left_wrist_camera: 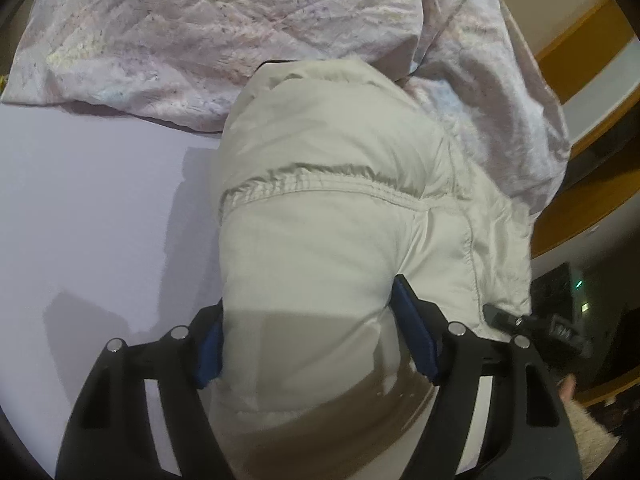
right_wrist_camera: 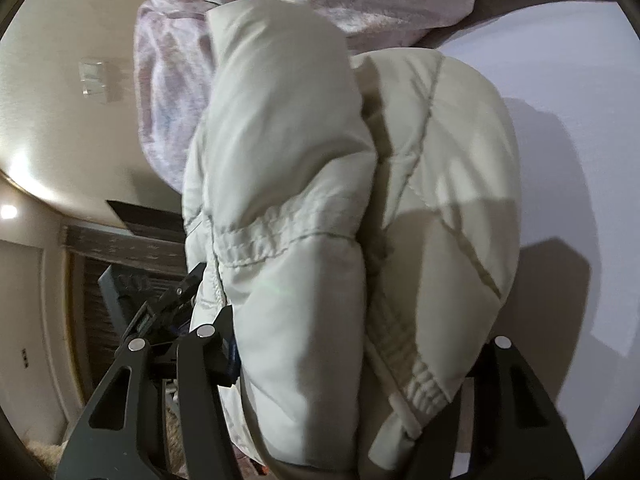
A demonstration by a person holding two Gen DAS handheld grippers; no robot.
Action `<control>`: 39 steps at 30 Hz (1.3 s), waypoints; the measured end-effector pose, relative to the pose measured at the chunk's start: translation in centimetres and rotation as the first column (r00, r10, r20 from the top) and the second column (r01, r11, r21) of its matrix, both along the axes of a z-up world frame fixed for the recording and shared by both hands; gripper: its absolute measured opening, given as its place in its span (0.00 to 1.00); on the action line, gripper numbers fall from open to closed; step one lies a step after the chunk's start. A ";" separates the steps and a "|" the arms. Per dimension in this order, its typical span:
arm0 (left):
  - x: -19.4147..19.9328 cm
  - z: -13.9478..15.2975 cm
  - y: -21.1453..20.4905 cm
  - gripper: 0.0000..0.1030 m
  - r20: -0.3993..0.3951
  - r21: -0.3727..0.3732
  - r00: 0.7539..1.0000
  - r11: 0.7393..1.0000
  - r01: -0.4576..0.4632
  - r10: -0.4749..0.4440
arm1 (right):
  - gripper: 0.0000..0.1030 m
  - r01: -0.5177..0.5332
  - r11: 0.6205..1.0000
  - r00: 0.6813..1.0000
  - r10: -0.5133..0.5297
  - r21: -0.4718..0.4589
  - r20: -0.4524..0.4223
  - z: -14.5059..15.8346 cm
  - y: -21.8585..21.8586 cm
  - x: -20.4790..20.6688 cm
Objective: Fold large clothes
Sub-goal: 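Lift and turn the jacket bundle over with both tools, then lower the turned bundle onto the sheet with both tools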
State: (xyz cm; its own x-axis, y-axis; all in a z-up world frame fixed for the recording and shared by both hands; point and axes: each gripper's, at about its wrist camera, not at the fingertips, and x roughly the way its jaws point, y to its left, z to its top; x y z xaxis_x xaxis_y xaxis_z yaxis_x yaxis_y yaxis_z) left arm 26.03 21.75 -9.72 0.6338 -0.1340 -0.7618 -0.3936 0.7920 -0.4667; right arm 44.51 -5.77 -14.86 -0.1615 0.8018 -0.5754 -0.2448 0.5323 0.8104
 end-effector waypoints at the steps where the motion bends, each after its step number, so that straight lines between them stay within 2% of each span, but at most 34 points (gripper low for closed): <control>1: 0.1 -0.2 -0.1 0.71 -0.002 0.021 1.000 1.000 -0.001 0.002 | 0.56 0.002 1.000 1.000 -0.002 -0.017 0.001 -0.3 0.4 0.4; 3: 0.0 -0.4 -0.2 0.72 -0.005 0.045 1.000 0.999 -0.004 0.005 | 0.61 0.006 0.998 1.000 -0.006 -0.064 0.003 -0.6 1.2 0.7; 5: 0.3 -0.3 -0.4 0.75 -0.016 0.077 1.000 0.997 -0.006 0.007 | 0.79 0.024 0.992 1.000 -0.023 -0.122 0.014 -0.3 2.3 1.2; 7: 0.5 0.1 -0.6 0.77 -0.027 0.121 1.000 0.993 0.003 0.000 | 0.85 0.040 0.982 0.999 -0.033 -0.186 0.039 0.2 2.2 1.4; 12: -0.5 2.3 -1.1 0.79 -0.051 0.249 0.998 0.968 0.038 -0.026 | 0.86 0.096 0.960 0.985 -0.053 -0.263 0.165 4.2 0.4 0.8; 14: -1.1 3.5 -1.1 0.79 -0.042 0.294 0.999 0.955 0.028 -0.016 | 0.86 0.151 0.943 0.964 -0.075 -0.296 0.254 5.7 -0.9 0.6; 16: -1.5 4.6 -1.2 0.82 -0.026 0.319 1.000 0.948 0.024 -0.017 | 0.86 0.232 0.929 0.920 -0.114 -0.287 0.375 8.3 -1.9 0.2; 17: -1.4 5.3 -1.4 0.87 -0.018 0.334 1.000 0.942 0.021 -0.016 | 0.86 0.250 0.934 0.897 -0.124 -0.254 0.424 9.3 -2.2 0.1; 18: -1.2 5.6 -1.6 0.88 -0.015 0.343 1.000 0.939 0.022 -0.018 | 0.84 0.241 0.942 0.882 -0.113 -0.231 0.458 10.1 -1.9 -0.3; 19: -1.0 5.8 -1.9 0.88 -0.015 0.345 1.000 0.938 0.026 -0.022 | 0.77 0.217 0.949 0.864 -0.079 -0.228 0.497 10.7 -1.2 -0.7; 21: -0.3 6.0 -2.4 0.88 -0.018 0.348 0.999 0.937 0.038 -0.034 | 0.66 0.145 0.946 0.805 0.058 -0.290 0.590 11.6 2.0 -2.1; 22: 0.1 5.9 -2.8 0.88 -0.021 0.350 0.999 0.936 0.043 -0.038 | 0.53 0.122 0.940 0.780 0.107 -0.317 0.616 11.7 3.5 -2.5; 23: 0.5 5.8 -3.2 0.88 -0.026 0.351 0.999 0.935 0.050 -0.044 | 0.45 0.106 0.934 0.764 0.142 -0.340 0.630 11.4 4.5 -2.9; 24: 0.9 5.6 -3.6 0.88 -0.032 0.356 0.998 0.932 0.059 -0.051 | 0.42 0.103 0.932 0.755 0.155 -0.348 0.637 11.0 5.0 -3.1; 25: 1.2 5.3 -3.9 0.88 -0.037 0.361 0.998 0.930 0.067 -0.058 | 0.39 0.103 0.933 0.753 0.154 -0.345 0.640 10.5 4.9 -3.3; 27: 2.0 4.6 -4.5 0.88 -0.067 0.378 0.995 0.921 0.093 -0.073 | 0.38 0.125 0.928 0.758 0.139 -0.352 0.637 9.3 4.6 -2.7; 31: 3.1 2.9 -5.1 0.91 -0.130 0.409 0.988 0.903 0.131 -0.085 | 0.36 0.129 0.882 0.758 0.208 -0.454 0.619 6.1 5.3 -3.1; 33: 3.4 2.4 -5.4 0.93 -0.150 0.425 0.985 0.893 0.146 -0.090 | 0.36 0.135 0.876 0.753 0.214 -0.464 0.622 5.4 5.4 -3.3; 36: 4.0 1.6 -5.6 0.96 -0.178 0.441 0.980 0.883 0.164 -0.093 | 0.36 0.147 0.877 0.767 0.191 -0.457 0.613 4.3 5.2 -3.2; 39: 4.2 0.9 -5.4 0.98 -0.187 0.433 0.979 0.887 0.160 -0.085 | 0.36 0.153 0.877 0.764 0.188 -0.456 0.618 3.5 5.1 -3.2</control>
